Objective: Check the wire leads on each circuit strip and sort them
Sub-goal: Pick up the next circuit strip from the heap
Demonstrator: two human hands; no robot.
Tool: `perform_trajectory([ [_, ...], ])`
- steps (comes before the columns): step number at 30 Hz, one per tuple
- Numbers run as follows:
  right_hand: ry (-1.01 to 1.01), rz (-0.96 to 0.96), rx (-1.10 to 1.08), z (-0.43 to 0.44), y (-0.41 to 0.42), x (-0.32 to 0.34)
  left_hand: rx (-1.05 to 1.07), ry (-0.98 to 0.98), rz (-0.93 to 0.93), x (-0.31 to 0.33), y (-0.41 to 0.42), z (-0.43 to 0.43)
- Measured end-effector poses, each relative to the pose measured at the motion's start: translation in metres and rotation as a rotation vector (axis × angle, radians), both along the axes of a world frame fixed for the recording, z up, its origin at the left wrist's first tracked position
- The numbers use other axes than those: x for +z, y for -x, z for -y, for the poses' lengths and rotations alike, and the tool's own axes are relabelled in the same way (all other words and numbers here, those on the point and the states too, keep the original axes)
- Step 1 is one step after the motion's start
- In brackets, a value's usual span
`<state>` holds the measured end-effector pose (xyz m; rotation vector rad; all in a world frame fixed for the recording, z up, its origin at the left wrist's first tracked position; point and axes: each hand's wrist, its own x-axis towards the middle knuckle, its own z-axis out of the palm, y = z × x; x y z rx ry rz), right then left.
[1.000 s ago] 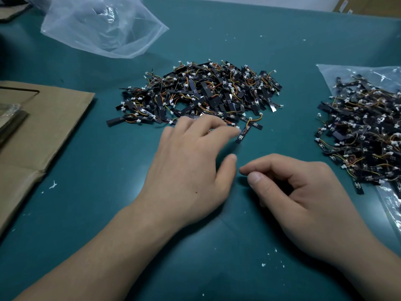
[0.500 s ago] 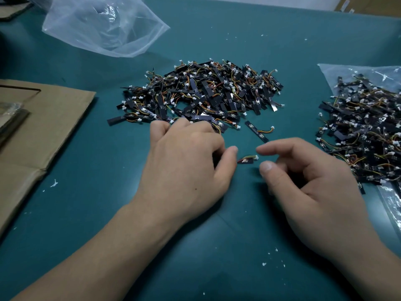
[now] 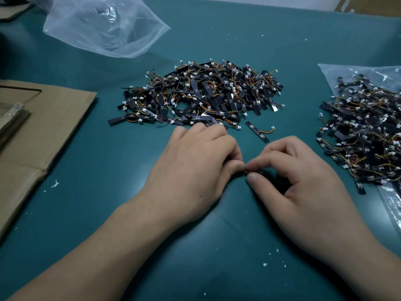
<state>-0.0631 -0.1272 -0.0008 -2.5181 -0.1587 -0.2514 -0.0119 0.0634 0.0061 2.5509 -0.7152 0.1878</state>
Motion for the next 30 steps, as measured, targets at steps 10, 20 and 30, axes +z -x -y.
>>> perform_trajectory([
  [10,-0.112,0.02,-0.002,0.0018,-0.001,0.0033,-0.109,0.23,-0.083,-0.0025,0.0017,-0.0023],
  [20,-0.209,-0.002,0.035,0.0048,-0.0027,0.0035,-0.112,0.286,-0.082,-0.0047,0.0004,-0.0032],
  [30,-0.263,-0.046,0.024,0.0073,-0.0051,0.0042,-0.109,0.219,-0.082,-0.0044,-0.0002,-0.0046],
])
